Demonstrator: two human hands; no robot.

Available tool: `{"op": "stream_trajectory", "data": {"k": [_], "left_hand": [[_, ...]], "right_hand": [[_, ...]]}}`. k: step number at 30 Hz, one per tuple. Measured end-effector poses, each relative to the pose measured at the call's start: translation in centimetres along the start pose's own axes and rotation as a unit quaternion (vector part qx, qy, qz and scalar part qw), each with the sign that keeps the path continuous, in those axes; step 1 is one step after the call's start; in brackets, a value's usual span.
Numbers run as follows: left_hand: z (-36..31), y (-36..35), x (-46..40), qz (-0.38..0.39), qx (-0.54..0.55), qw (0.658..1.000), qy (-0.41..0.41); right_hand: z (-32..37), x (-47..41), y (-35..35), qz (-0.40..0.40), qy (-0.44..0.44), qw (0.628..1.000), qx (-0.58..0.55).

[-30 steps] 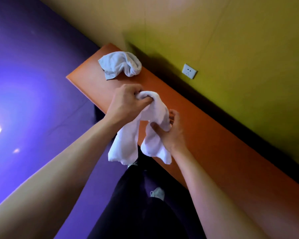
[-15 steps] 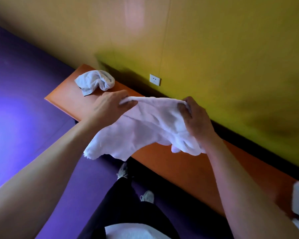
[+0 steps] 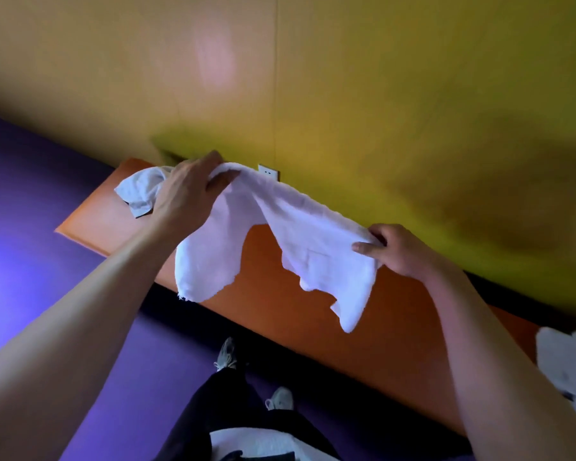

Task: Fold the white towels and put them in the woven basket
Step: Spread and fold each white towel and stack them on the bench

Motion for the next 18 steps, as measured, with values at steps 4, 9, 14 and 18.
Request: {"op": "stream_trajectory", "data": {"k": [4,9,14,18], "left_hand": [[1.9,-1.2,-1.0,-0.021,-0.008,0.996,0.087],[-1.7,-3.3,1.2,0.058,0.061,0.996,0.011],[-7.2,-4.9,8.3,0.266,0.209,0.938,-0.070],[-7.4,-6.2,11.2,0.252,0.106,0.946,-0.174]], "right_hand": [[3.1,0.7,0.8,-0.055,0.020,0.972,-0.226],[6.8,-2.2,0.4,-0.137,-0.069,0.906,-0.395],[4.7,-6.7,-2.9,-0.104,-0.232,0.866,-0.431],[3.1,-6.8,-4.3,-0.117,-0.254,0.808,-0.518]]}}
Point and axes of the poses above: each hand's wrist, its own x-axis away from the middle knuckle, its own y-axis out of the back of the hand, z = x × y, the point moved 3 cm from there along -x, towards the middle knuckle
